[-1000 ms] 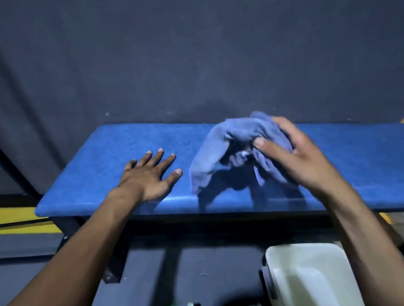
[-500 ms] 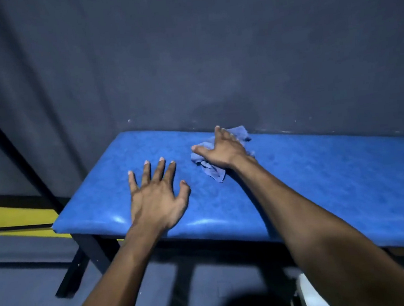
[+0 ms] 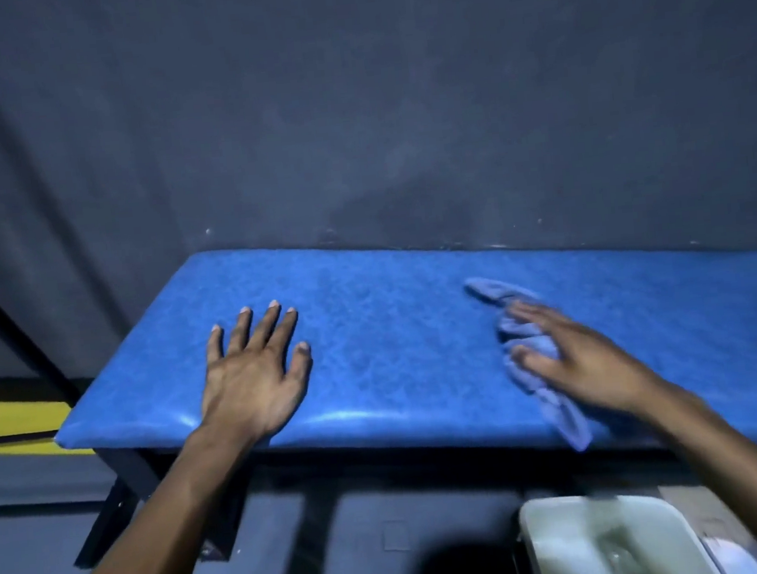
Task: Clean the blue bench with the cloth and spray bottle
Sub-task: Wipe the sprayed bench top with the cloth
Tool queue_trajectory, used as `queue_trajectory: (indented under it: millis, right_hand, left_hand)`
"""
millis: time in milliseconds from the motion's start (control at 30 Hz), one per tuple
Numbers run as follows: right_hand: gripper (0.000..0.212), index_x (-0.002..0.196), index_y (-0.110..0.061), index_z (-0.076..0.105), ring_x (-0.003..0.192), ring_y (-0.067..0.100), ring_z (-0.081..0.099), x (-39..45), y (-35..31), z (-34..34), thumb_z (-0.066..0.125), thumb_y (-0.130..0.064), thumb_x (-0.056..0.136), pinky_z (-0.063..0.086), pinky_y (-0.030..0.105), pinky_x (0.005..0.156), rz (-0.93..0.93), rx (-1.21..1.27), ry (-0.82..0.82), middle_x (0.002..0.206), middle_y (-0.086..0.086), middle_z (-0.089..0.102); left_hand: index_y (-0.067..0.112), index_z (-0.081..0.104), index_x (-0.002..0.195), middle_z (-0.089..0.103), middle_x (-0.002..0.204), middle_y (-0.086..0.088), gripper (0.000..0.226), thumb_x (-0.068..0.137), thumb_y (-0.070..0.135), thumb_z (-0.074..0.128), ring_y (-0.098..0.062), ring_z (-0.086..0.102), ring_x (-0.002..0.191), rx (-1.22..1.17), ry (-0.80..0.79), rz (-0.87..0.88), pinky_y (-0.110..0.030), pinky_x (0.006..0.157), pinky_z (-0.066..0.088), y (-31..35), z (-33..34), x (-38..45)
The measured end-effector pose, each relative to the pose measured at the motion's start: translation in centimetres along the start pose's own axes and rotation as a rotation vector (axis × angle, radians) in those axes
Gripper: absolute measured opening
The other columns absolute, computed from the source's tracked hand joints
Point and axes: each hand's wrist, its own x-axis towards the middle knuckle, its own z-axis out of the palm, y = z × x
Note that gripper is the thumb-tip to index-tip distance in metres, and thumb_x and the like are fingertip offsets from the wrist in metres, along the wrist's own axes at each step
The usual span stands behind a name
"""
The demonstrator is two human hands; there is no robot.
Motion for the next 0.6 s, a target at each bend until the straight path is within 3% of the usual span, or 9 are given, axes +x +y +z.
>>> queue_trajectory:
  millis: [67, 167, 267, 367, 433, 600]
  right_hand:
    - [0.052, 0.123, -0.032, 0.056, 0.136, 0.01, 0.044, 1.1, 2.4, -1.2, 0.046, -0.06, 0.081, 0.034, 0.034, 0.114, 0.125, -0.012, 0.033, 0.136, -0.012, 0.052]
    - [0.028, 0.106, -0.028, 0.054, 0.121, 0.018, 0.052, 7.4, 1.9, 0.2, 0.048, -0.048, 0.087, 0.039, 0.032, 0.097, 0.285, -0.041, 0.052, 0.122, -0.002, 0.058]
    - [0.04, 0.099, -0.02, 0.058, 0.119, 0.023, 0.057, 13.4, -4.5, 3.6, 0.041, -0.053, 0.084, 0.041, 0.032, 0.095, 0.268, -0.07, 0.024, 0.117, 0.005, 0.058]
    - [0.051, 0.117, -0.024, 0.062, 0.132, 0.022, 0.05, 14.5, -12.7, 8.0, 0.038, -0.051, 0.081, 0.04, 0.031, 0.104, 0.048, -0.036, -0.101, 0.135, 0.001, 0.055]
    - [0.063, 0.134, -0.026, 0.052, 0.143, 0.019, 0.038, 11.6, -15.3, 8.6, 0.035, -0.055, 0.08, 0.037, 0.037, 0.113, -0.076, -0.017, -0.138, 0.151, -0.002, 0.045]
    - [0.053, 0.14, -0.023, 0.046, 0.141, 0.008, 0.037, 1.5, -9.5, 4.2, 0.056, -0.042, 0.091, 0.034, 0.026, 0.111, -0.139, -0.011, -0.043, 0.153, -0.009, 0.042]
  left_hand:
    - [0.034, 0.022, 0.157, 0.015, 0.167, 0.015, 0.069, 0.093, 0.059, 0.012, -0.017, 0.006, 0.156, 0.0, -0.003, 0.003, -0.052, 0.123, 0.001, 0.2, 0.1, 0.1]
    - [0.034, 0.018, 0.158, 0.012, 0.167, 0.016, 0.067, 0.095, 0.058, 0.012, -0.014, 0.004, 0.155, 0.005, -0.02, 0.006, -0.053, 0.123, 0.001, 0.3, 0.2, 0.3]
    - [0.035, 0.016, 0.158, 0.011, 0.167, 0.017, 0.068, 0.095, 0.058, 0.012, -0.011, 0.002, 0.155, -0.005, -0.026, 0.019, -0.051, 0.124, 0.0, 0.3, 0.1, 0.4]
    - [0.037, 0.018, 0.158, 0.013, 0.166, 0.017, 0.069, 0.094, 0.06, 0.011, -0.009, 0.003, 0.155, -0.027, -0.012, 0.025, -0.049, 0.124, 0.002, 0.0, 0.1, 0.4]
    - [0.037, 0.021, 0.157, 0.017, 0.166, 0.016, 0.07, 0.092, 0.062, 0.01, -0.009, 0.007, 0.155, -0.032, -0.003, 0.029, -0.049, 0.124, 0.004, -0.2, 0.1, 0.4]
    - [0.037, 0.024, 0.157, 0.019, 0.165, 0.015, 0.072, 0.091, 0.063, 0.01, -0.009, 0.01, 0.154, -0.033, 0.017, 0.038, -0.046, 0.124, 0.005, -0.2, 0.2, 0.1]
